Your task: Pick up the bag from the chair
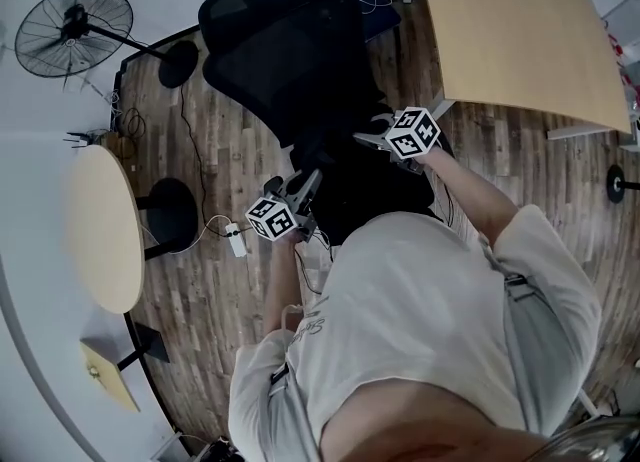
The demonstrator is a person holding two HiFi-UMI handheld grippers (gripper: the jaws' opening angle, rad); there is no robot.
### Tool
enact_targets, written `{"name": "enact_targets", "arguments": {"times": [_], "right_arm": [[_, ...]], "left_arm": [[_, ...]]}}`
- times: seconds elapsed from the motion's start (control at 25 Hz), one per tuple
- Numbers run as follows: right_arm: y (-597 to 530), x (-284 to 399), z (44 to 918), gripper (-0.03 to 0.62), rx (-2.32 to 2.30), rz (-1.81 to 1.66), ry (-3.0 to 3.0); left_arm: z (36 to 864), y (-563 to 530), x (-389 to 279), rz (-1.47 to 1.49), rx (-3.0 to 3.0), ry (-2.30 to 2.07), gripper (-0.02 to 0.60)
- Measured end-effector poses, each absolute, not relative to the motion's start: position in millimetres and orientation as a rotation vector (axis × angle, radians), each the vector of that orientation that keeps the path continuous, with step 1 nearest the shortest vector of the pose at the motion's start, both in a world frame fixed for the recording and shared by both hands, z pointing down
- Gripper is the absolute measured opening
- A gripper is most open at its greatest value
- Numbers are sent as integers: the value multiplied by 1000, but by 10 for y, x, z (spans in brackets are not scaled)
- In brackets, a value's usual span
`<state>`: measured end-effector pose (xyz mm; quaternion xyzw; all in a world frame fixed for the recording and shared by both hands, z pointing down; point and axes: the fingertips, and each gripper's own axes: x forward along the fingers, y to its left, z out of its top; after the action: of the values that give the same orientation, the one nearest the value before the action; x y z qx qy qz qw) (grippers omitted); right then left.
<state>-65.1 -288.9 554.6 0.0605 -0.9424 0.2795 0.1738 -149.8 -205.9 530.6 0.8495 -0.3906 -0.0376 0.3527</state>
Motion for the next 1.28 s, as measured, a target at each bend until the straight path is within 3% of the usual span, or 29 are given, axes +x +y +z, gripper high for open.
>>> {"name": "enact_targets", "arguments": {"times": [1.28], "right_arm": [[-3078,-463,3615,28,179,392,-3083]], "left_arm": [[3496,-2437,-1489,-224,2560,-1045,50]]}}
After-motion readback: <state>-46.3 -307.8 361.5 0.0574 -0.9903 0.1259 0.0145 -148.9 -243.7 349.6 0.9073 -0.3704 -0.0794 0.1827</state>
